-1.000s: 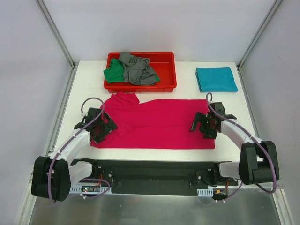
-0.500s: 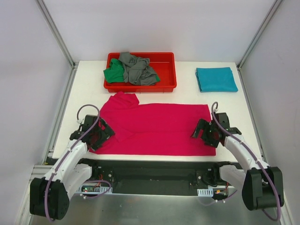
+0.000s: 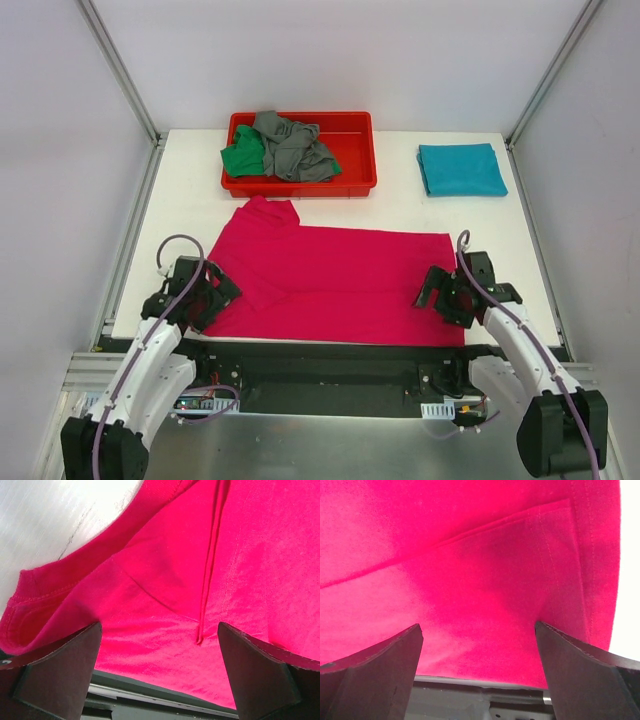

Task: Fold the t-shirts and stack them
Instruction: Fold the flattened tshirt in 1/3 of the way

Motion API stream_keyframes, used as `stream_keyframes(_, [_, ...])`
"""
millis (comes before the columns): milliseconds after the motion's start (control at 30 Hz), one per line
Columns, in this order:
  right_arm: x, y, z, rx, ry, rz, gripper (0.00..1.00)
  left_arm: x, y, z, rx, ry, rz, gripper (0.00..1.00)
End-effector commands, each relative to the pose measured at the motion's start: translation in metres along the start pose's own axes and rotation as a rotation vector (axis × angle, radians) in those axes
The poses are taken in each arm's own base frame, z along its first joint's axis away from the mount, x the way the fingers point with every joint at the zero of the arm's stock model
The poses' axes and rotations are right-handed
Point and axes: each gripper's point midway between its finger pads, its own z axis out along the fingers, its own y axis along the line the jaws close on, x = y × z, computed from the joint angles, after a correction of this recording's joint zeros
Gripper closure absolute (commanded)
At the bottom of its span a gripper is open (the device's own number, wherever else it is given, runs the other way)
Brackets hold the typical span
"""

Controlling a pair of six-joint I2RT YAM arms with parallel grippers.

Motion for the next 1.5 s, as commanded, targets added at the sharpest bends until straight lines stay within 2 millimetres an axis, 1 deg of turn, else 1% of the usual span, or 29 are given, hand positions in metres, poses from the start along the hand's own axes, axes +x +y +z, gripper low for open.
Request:
stream_keyframes(0, [-0.016, 0.002, -0.021, 0.023, -0.051, -0.072, 0.04, -0.008, -0.014, -0.022, 0.065, -0.025, -0.003, 0.01])
stream_keyframes(33, [-0.02, 0.006, -0.025, 0.004, -0.077, -0.082, 0.04, -0.007, -0.021, -0.026, 0.102, -0.016, 0.002, 0.01])
stream_keyframes(133, [-0.026, 0.017, -0.029, -0.065, -0.128, -0.108, 0.04, -0.001, -0.044, -0.041, 0.211, 0.034, 0.021, 0.01])
stream_keyframes(200, [-0.025, 0.025, -0.026, -0.119, -0.138, -0.124, 0.04, 0.005, -0.053, -0.045, 0.254, 0.067, 0.035, 0.01])
stream_keyframes(267, [-0.024, 0.027, -0.023, -0.142, -0.139, -0.133, 0.04, 0.009, -0.06, -0.043, 0.281, 0.09, 0.046, 0.05])
stream_keyframes(333, [-0.023, 0.027, -0.021, -0.142, -0.132, -0.137, 0.04, 0.019, -0.064, -0.034, 0.29, 0.138, 0.059, 0.15])
stream_keyframes(433, [-0.024, 0.027, -0.02, -0.139, -0.125, -0.141, 0.04, 0.036, -0.069, -0.021, 0.271, 0.222, 0.082, 0.33])
stream_keyframes(533, [-0.024, 0.025, -0.019, -0.123, -0.123, -0.143, 0.04, 0.038, -0.068, -0.012, 0.213, 0.22, 0.111, 0.49])
stream_keyframes(600, [-0.023, 0.021, -0.017, -0.109, -0.115, -0.14, 0.04, 0.037, -0.069, -0.011, 0.199, 0.207, 0.122, 0.55])
stream_keyframes(633, [-0.022, 0.02, -0.015, -0.104, -0.111, -0.138, 0.04, 0.036, -0.067, -0.01, 0.188, 0.198, 0.124, 0.57])
stream_keyframes(733, [-0.02, 0.018, -0.014, -0.094, -0.107, -0.136, 0.04, 0.034, -0.058, -0.003, 0.146, 0.172, 0.121, 0.58])
stream_keyframes(800, [-0.021, 0.017, -0.013, -0.088, -0.11, -0.135, 0.04, 0.037, -0.054, 0.001, 0.125, 0.185, 0.126, 0.63])
stream_keyframes(900, [-0.022, 0.017, -0.013, -0.087, -0.113, -0.137, 0.04, 0.036, -0.052, 0.005, 0.096, 0.188, 0.132, 0.65])
stream_keyframes(1000, [-0.022, 0.017, -0.013, -0.086, -0.108, -0.139, 0.04, 0.036, -0.053, 0.007, 0.079, 0.192, 0.139, 0.69])
stream_keyframes(1133, [-0.021, 0.015, -0.013, -0.079, -0.107, -0.137, 0.04, 0.037, -0.052, 0.011, 0.059, 0.194, 0.146, 0.68])
stream_keyframes(1267, [-0.021, 0.015, -0.012, -0.077, -0.106, -0.136, 0.04, 0.039, -0.055, 0.016, 0.062, 0.207, 0.149, 0.69])
stream_keyframes(1467, [-0.022, 0.015, -0.013, -0.075, -0.109, -0.137, 0.04, 0.042, -0.059, 0.02, 0.062, 0.224, 0.154, 0.76])
